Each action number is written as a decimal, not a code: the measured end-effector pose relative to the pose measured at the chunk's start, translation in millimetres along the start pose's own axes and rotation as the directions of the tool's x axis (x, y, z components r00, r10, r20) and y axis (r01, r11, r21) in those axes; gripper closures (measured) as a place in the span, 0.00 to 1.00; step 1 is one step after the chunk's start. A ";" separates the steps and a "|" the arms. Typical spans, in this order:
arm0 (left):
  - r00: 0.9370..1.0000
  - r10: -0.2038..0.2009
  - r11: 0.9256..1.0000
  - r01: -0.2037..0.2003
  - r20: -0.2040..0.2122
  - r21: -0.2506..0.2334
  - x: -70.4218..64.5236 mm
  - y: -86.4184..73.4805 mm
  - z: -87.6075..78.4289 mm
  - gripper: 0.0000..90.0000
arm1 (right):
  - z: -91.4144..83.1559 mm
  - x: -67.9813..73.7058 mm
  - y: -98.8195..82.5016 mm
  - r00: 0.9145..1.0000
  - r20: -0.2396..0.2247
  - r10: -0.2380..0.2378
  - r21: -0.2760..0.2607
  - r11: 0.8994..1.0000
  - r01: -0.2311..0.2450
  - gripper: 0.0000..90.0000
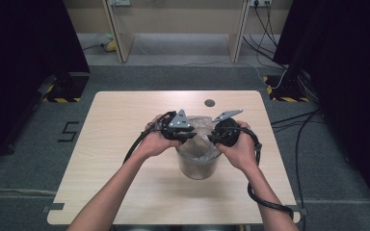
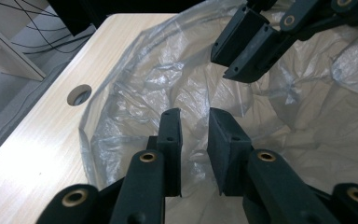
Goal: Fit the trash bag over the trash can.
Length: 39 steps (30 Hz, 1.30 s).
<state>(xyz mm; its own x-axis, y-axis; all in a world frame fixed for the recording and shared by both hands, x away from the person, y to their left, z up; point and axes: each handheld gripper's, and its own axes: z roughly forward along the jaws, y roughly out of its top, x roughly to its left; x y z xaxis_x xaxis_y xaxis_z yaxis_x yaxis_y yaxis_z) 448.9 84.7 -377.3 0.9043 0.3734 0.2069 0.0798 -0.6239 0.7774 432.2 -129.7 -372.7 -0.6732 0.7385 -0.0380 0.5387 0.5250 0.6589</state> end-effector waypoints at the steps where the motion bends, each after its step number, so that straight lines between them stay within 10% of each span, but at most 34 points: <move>1: 1.000 0.001 1.000 -0.001 -0.002 -0.002 0.1 0.4 -0.7 0.81 | -0.4 0.2 0.2 1.000 0.000 -0.001 -0.002 1.000 0.001 0.83; 21: 0.994 -0.095 0.988 0.087 -0.060 -0.129 0.2 2.0 -31.4 0.56 | -35.5 -6.7 -4.2 0.997 0.005 0.074 -0.180 0.981 -0.072 0.64; 32: 0.962 -0.229 0.960 0.197 -0.151 -0.197 9.8 -22.1 -68.9 0.40 | -48.4 -25.8 -26.4 0.985 0.030 0.168 -0.237 0.959 -0.156 0.59; 39: 0.918 -0.311 0.939 0.257 -0.245 -0.229 18.0 -47.6 -91.5 0.34 | -51.3 -33.7 -39.2 0.976 0.039 0.216 -0.261 0.945 -0.198 0.56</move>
<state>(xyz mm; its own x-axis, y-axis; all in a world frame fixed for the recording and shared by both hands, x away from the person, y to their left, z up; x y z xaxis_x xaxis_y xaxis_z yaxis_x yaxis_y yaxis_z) 423.0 184.0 -356.2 0.7029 0.7051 0.0938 0.2109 -0.3325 0.9192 407.9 -196.9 -358.7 -0.5206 0.8504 0.0754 0.5100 0.2389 0.8263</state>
